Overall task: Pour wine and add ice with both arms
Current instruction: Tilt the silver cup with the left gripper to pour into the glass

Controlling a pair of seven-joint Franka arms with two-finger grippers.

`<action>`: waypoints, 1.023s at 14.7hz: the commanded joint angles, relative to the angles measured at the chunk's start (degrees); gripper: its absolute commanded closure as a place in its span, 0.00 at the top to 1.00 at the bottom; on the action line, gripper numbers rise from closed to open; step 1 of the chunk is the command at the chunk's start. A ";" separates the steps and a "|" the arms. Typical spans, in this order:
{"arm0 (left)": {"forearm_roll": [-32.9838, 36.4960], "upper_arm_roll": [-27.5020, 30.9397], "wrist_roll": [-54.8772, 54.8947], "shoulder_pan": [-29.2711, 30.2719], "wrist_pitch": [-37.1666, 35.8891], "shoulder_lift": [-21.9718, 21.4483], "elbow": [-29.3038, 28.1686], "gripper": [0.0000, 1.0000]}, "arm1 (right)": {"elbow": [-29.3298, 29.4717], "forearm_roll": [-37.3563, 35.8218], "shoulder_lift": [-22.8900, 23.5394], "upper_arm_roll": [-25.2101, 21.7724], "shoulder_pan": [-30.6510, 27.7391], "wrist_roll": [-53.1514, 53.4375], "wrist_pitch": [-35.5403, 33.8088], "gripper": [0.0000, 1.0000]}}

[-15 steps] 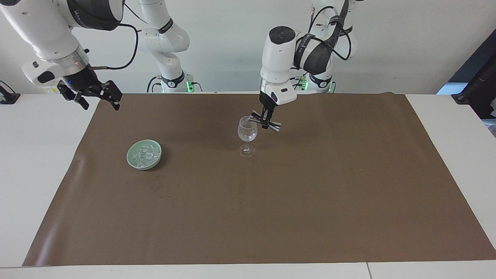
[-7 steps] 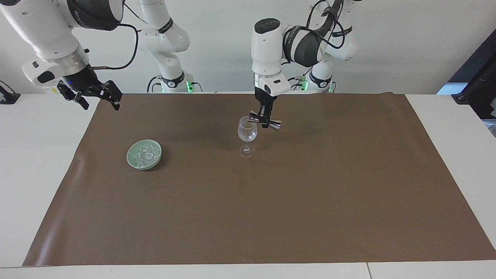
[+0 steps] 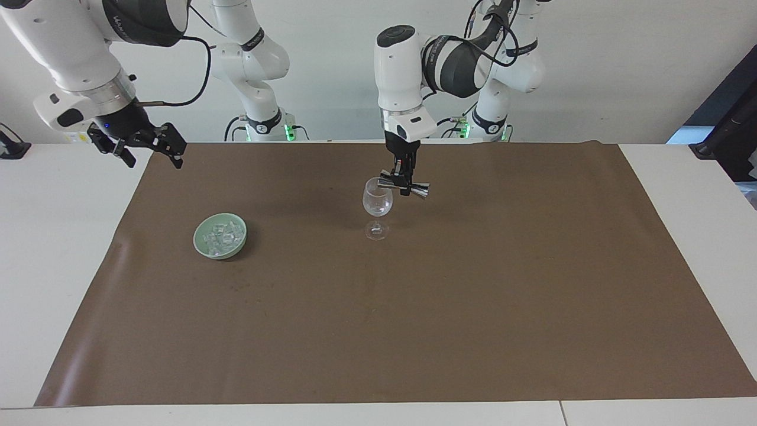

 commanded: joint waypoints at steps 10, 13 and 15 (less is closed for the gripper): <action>-7.60 0.76 0.33 2.77 -1.39 -0.52 2.02 0.00 | -1.26 0.96 -1.08 0.40 -0.83 -1.10 0.53 1.00; -16.21 0.76 6.64 6.55 -1.48 -1.13 2.64 0.00 | -1.26 0.96 -1.08 0.40 -0.83 -1.10 0.53 1.00; -24.99 0.85 14.45 10.85 -1.57 -2.44 2.38 0.00 | -1.26 0.96 -1.08 0.40 -0.83 -1.10 0.53 1.00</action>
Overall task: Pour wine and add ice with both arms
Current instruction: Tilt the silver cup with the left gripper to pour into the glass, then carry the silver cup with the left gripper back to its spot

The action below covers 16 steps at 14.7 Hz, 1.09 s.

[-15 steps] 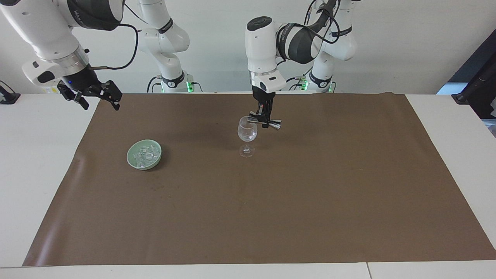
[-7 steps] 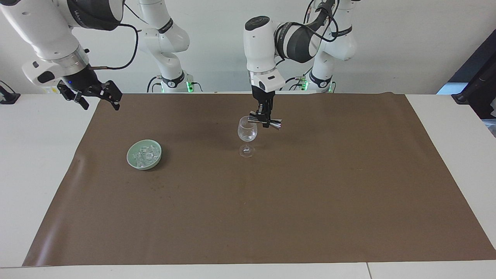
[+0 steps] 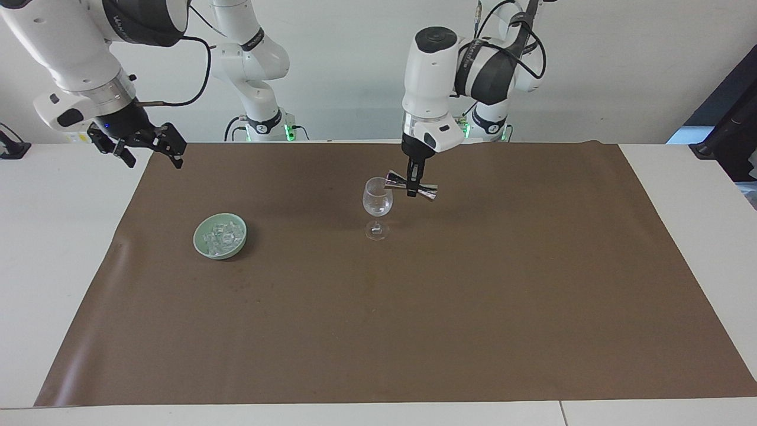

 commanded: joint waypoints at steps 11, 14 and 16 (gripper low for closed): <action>-45.53 0.02 39.29 30.08 -2.58 -7.17 -15.17 0.00 | -1.26 0.96 -1.08 0.40 -0.83 -1.10 0.53 1.00; -52.75 0.02 44.58 37.82 -5.91 -4.11 -16.07 0.00 | -1.26 0.96 -1.08 0.40 -0.83 -1.10 0.53 1.00; -57.24 0.02 48.36 41.87 -7.32 -1.90 -16.33 0.00 | -1.26 0.96 -1.08 0.40 -0.83 -1.10 0.53 1.00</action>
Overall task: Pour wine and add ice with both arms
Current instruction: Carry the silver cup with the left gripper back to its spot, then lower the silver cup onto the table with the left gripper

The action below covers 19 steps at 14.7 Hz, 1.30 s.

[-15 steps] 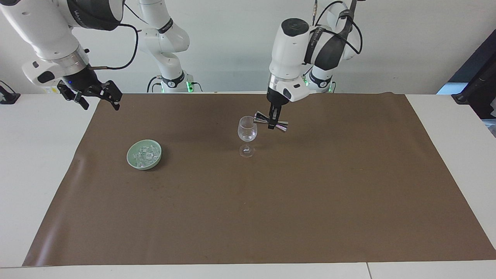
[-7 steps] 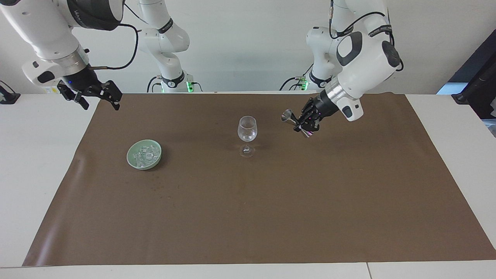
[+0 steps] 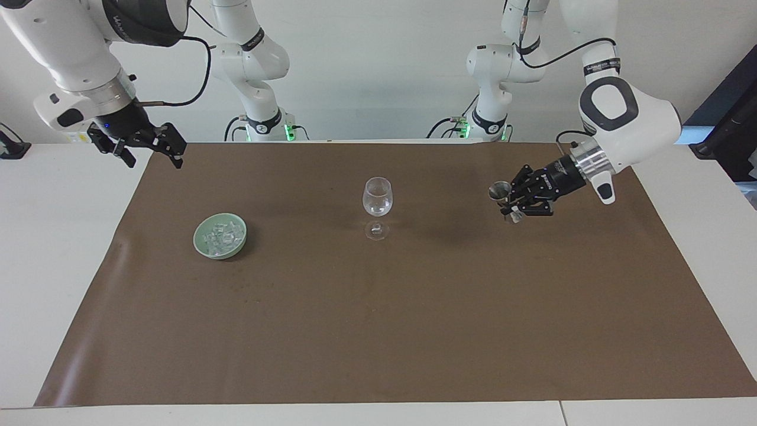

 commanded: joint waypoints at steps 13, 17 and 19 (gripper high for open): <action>-18.80 -0.77 19.32 20.24 -14.84 17.58 1.48 0.00 | -1.26 0.96 -1.08 0.40 -0.83 -1.10 0.53 1.00; -21.00 -0.77 20.28 22.08 -15.89 21.18 2.79 0.00 | -1.26 0.96 -1.08 0.40 -0.83 -1.10 0.53 1.00; -21.44 -0.77 21.60 22.78 -16.34 21.98 2.45 0.00 | -1.26 0.96 -1.08 0.40 -0.83 -1.10 0.53 1.00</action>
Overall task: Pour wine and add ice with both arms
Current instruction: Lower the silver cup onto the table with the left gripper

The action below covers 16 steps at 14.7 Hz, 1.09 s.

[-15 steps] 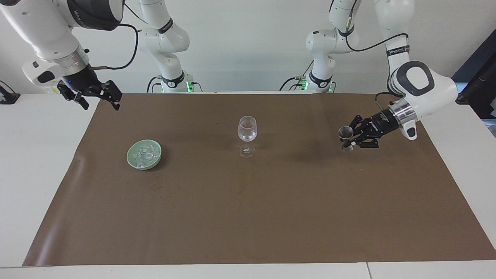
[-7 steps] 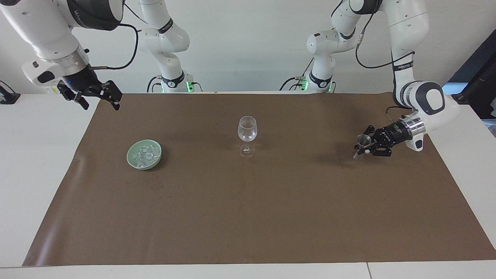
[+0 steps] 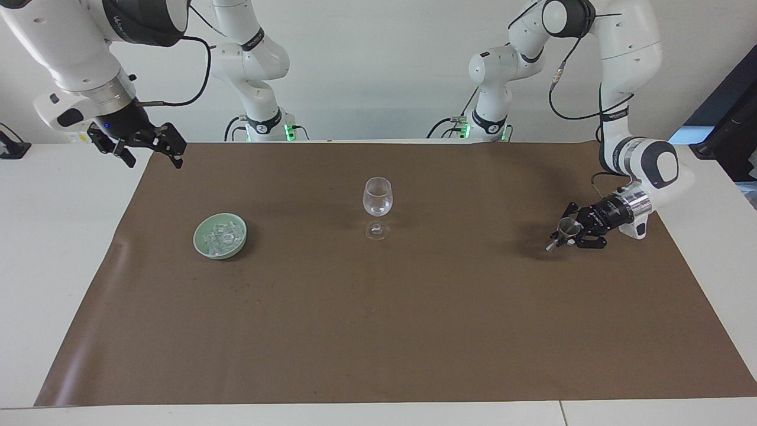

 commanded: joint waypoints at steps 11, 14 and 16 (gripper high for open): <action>-5.82 -0.52 11.75 3.46 -2.26 3.75 -5.10 0.00 | -1.26 0.96 -1.08 0.39 -0.83 -1.10 0.53 1.00; -5.82 -0.52 11.93 3.90 -2.34 3.57 -5.98 0.00 | -1.26 0.96 -1.08 0.39 -0.83 -1.10 0.53 1.00; -5.82 -0.52 11.93 3.99 -2.61 3.48 -6.07 0.00 | -1.26 0.96 -1.08 0.39 -0.83 -1.10 0.53 1.00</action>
